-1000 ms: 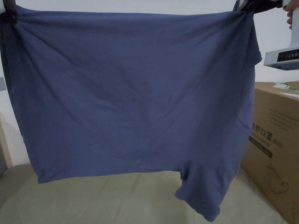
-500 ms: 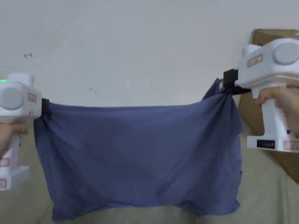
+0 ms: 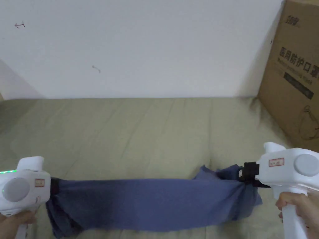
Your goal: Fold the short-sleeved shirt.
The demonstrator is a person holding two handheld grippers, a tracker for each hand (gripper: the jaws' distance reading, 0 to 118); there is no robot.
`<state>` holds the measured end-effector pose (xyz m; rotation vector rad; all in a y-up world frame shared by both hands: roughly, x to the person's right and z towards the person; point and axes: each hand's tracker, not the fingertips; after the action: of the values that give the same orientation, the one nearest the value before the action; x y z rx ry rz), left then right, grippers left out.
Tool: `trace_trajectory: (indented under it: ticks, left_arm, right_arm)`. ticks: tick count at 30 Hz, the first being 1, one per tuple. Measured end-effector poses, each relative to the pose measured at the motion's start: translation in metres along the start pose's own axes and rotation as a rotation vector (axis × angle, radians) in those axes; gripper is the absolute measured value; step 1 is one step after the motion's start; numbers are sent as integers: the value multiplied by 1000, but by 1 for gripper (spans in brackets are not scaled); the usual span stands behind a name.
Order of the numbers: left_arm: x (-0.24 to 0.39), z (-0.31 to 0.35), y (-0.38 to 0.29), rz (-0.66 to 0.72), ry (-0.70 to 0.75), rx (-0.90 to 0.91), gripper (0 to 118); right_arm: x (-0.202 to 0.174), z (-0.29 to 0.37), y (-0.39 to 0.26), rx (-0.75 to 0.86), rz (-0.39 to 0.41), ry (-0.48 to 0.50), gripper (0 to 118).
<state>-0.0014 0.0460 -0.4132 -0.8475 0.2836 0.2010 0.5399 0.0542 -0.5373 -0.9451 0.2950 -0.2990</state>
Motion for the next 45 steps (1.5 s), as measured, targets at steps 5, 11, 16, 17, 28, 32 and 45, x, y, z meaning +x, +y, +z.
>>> trace_trajectory:
  ticks: [5, 11, 16, 17, 28, 32, 45]
  left_arm:
    - [-7, 78, -41, -28, -10, 82, 2]
    - [-41, 161, -122, -49, -19, 91, 2]
    - [-65, 210, -206, -46, -11, 70, 2]
    - [-70, 215, -222, -40, -22, 58, 2]
    - [-79, 250, -329, -93, -1, -9, 2]
    - [-84, 242, -345, -109, 3, 21, 3]
    - [-81, 279, -352, -14, -73, 55, 116]
  right_arm:
    - [-16, 67, -50, 33, 80, 10, 5]
    - [-15, 147, -151, 48, 69, 26, 5]
    - [-3, 192, -241, 51, 42, 25, 5]
    - [0, 196, -256, 40, 36, 18, 5]
    - [37, 234, -384, 8, -68, 5, 5]
    - [41, 227, -403, 25, -71, 4, 6]
    - [15, 253, -399, 152, 87, -50, 109]
